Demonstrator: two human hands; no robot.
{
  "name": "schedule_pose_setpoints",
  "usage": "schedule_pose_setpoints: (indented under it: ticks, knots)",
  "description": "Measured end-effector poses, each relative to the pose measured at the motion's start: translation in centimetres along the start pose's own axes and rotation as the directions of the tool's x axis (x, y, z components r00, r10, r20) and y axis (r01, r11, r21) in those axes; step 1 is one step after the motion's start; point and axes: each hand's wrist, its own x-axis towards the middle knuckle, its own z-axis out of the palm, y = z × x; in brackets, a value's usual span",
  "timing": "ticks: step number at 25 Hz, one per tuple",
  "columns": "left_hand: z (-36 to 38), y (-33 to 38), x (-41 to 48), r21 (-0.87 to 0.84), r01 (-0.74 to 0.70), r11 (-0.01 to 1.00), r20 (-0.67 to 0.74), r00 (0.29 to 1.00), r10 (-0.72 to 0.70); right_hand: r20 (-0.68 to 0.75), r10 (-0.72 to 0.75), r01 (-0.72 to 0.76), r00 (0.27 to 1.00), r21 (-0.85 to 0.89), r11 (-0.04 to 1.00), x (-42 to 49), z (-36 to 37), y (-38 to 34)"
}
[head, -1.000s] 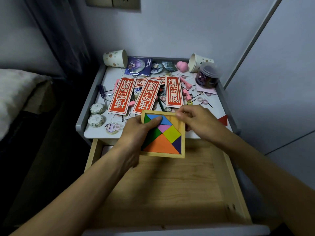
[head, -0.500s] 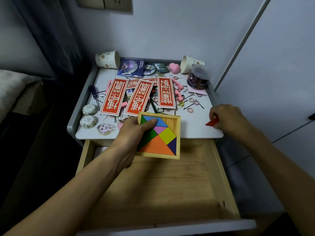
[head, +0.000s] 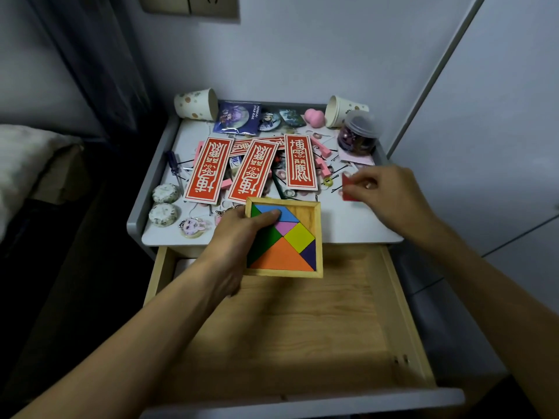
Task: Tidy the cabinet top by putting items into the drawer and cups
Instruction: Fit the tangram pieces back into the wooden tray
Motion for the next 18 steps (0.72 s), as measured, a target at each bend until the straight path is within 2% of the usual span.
schedule_pose_setpoints:
  ticks: [2,4,6,9,12,14,16,18]
  knots:
    - [-0.1,-0.1,0.1,-0.007,0.004,1.000,-0.012,1.000,-0.004,0.037,0.026,-0.037,0.999,0.340,0.940,-0.7,0.4,-2.1]
    - [-0.2,-0.1,0.1,-0.007,0.012,1.000,-0.008,1.000,-0.012,0.153,0.050,-0.130,0.987,0.581,0.803,-1.2,1.0,-3.3]
    - [-0.3,-0.1,0.1,0.000,0.018,1.000,-0.002,1.000,-0.018,0.213,0.025,-0.171,0.977,0.699,0.695,-1.5,1.2,-4.1]
    - [-0.6,-0.1,0.1,-0.012,0.015,1.000,0.000,1.000,-0.015,0.230,0.008,-0.195,0.973,0.805,0.561,-1.7,1.2,-4.8]
    - [-0.8,-0.1,0.0,-0.011,0.010,1.000,0.008,1.000,-0.010,0.256,-0.021,-0.213,0.966,0.843,0.493,-1.2,1.8,-4.4]
    - [-0.9,0.0,-0.1,-0.011,0.002,1.000,0.015,1.000,-0.002,0.278,-0.086,-0.190,0.957,0.821,0.539,-1.0,2.3,-4.1]
    - [-1.0,0.1,-0.2,-0.004,-0.007,1.000,0.016,1.000,0.007,0.262,-0.148,-0.087,0.954,0.712,0.696,-1.1,2.5,-4.2]
    - [-1.0,0.0,-0.2,0.010,-0.027,1.000,0.014,1.000,0.027,0.201,-0.242,0.118,0.949,0.484,0.867,-1.4,2.8,-4.3]
